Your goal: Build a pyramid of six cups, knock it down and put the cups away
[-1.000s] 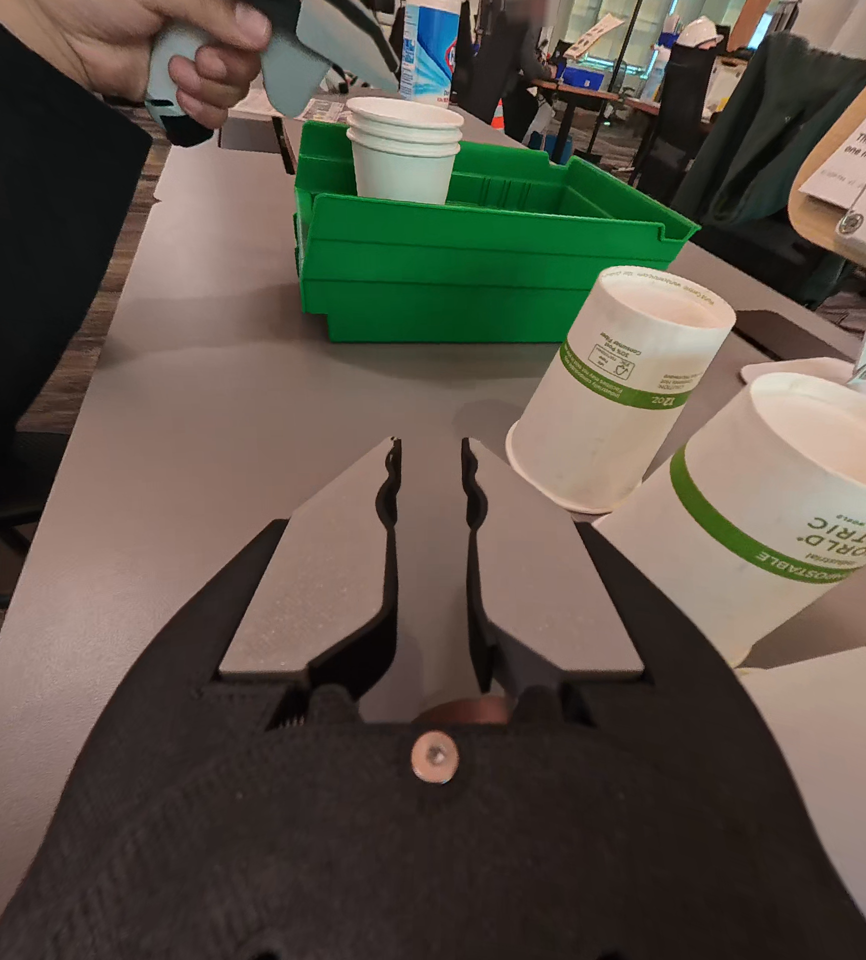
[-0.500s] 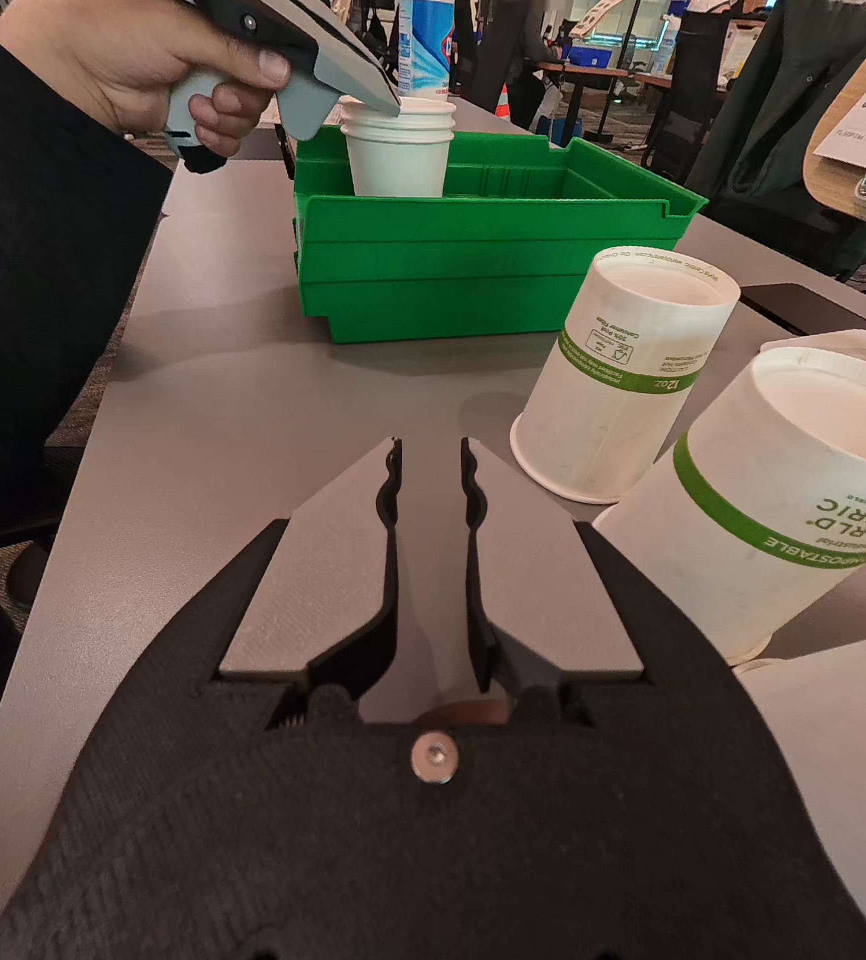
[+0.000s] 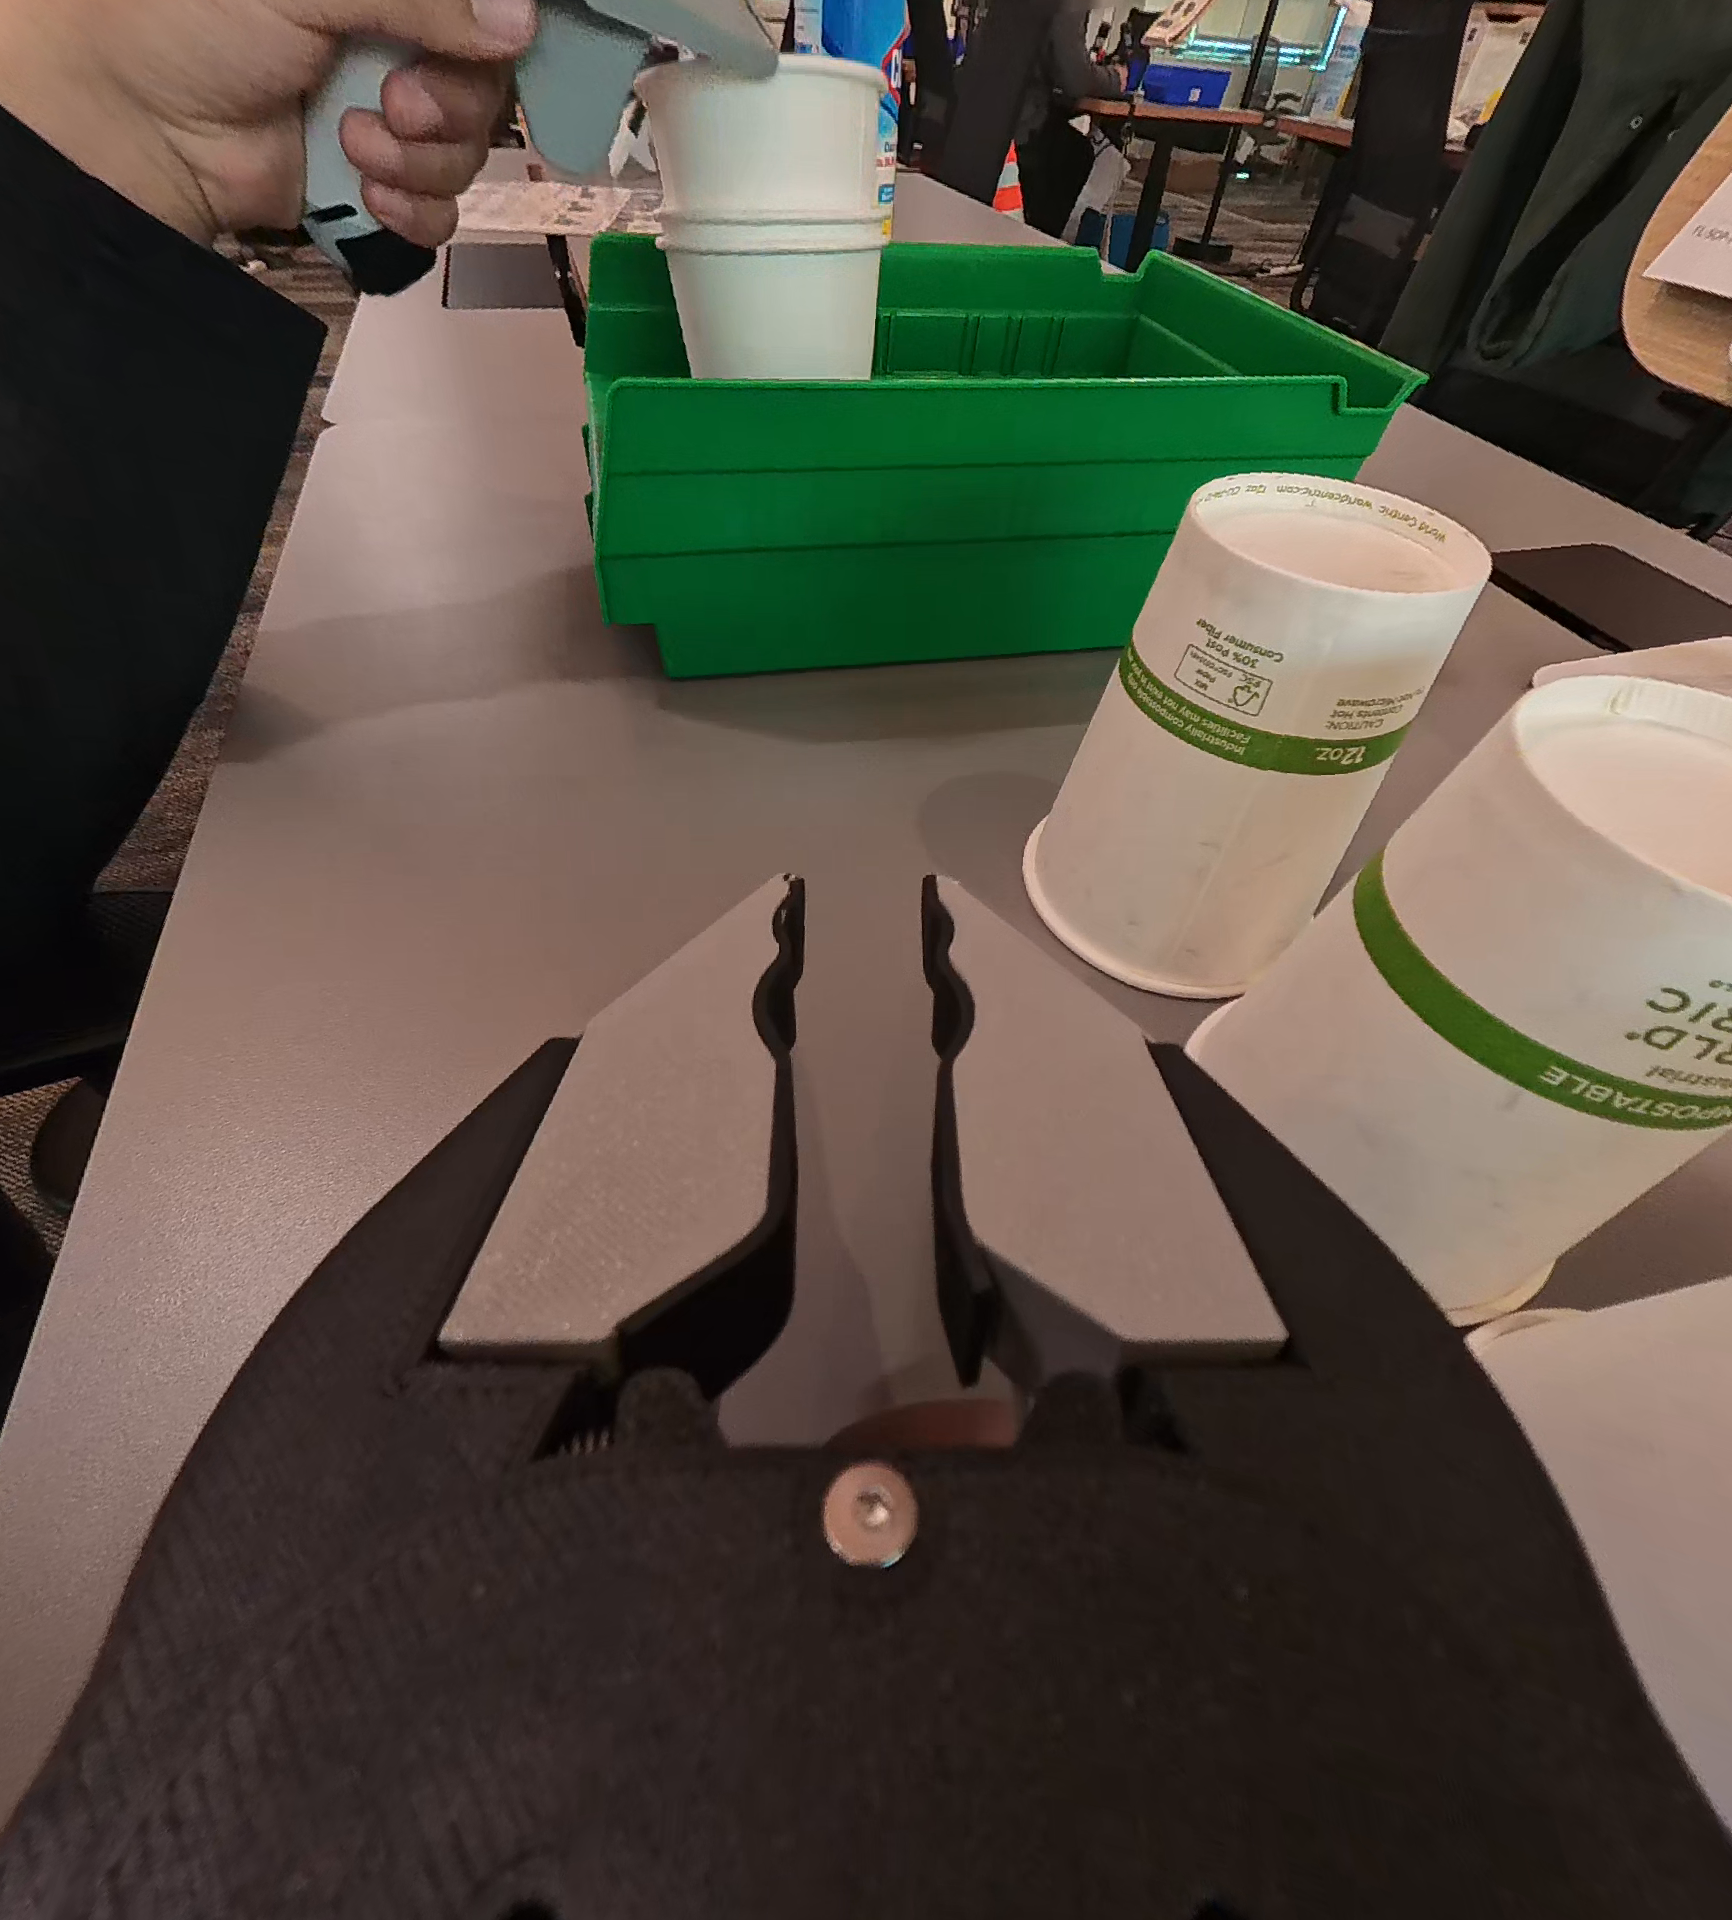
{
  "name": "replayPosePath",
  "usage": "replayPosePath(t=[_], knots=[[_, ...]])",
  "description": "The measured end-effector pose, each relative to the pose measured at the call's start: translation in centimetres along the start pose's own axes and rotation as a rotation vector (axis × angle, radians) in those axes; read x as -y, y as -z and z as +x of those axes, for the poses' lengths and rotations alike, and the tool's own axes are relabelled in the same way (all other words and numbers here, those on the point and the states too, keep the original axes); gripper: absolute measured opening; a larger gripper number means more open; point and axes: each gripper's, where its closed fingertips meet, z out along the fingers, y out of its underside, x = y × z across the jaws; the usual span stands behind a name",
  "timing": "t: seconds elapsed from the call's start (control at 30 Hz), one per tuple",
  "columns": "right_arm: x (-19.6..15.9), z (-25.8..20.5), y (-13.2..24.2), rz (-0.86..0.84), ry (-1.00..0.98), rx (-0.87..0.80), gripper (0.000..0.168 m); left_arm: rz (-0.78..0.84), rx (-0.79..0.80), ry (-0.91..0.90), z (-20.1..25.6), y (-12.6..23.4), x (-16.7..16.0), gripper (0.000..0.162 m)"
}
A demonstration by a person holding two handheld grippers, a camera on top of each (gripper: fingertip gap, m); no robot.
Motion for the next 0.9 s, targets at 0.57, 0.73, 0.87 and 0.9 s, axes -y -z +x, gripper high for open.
replayPosePath(t=[0.57, 0.73, 0.87, 0.9], knots=[[-0.1, -0.2, -0.1, -0.013, 0.016, 0.000, 0.019, 0.156, 0.122, -0.052, -0.8, 2.4, 3.8, 0.001], [-0.1, -0.2, -0.1, -0.013, 0.016, 0.000, 0.019, 0.203, 0.119, -0.057, -0.4, 3.3, 4.9, 0.000], [-0.1, -0.2, -0.1, -0.013, 0.016, 0.000, 0.019, 0.222, 0.130, -0.072, -0.1, 3.7, 5.5, 0.001], [-0.1, -0.2, -0.1, -0.012, 0.016, 0.000, 0.019, 0.227, 0.134, -0.075, -0.1, 3.8, 5.6, 0.001]])
